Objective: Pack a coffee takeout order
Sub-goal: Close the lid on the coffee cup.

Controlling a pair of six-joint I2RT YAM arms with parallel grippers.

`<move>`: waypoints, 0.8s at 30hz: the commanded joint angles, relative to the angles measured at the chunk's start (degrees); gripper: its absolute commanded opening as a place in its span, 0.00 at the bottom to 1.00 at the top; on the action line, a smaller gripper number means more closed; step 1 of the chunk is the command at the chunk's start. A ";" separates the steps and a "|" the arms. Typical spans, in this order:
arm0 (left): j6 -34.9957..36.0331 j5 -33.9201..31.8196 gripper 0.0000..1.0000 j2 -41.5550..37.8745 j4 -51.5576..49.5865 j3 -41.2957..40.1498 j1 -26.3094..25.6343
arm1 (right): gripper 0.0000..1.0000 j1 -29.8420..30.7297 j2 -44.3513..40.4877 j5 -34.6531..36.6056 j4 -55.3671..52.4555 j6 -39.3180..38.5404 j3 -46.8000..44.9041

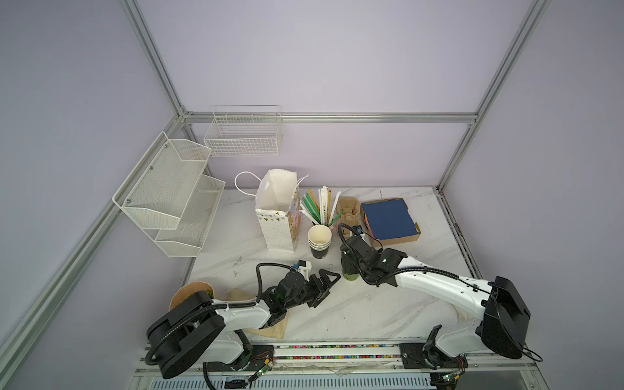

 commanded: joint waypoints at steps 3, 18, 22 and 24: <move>-2.13 -0.37 1.00 6.84 13.49 3.38 -1.43 | 0.61 1.94 5.18 -11.48 -5.88 3.13 -3.78; -0.66 -2.97 1.00 10.79 18.58 8.00 -2.18 | 0.61 3.05 4.90 -11.96 -4.98 3.84 -4.99; 0.16 -3.65 1.00 9.88 15.69 8.50 -2.34 | 0.61 3.05 4.23 -11.59 -5.34 3.84 -4.97; 0.03 -4.44 1.00 9.53 15.62 8.19 -2.37 | 0.61 3.11 4.21 -11.56 -5.34 3.82 -5.12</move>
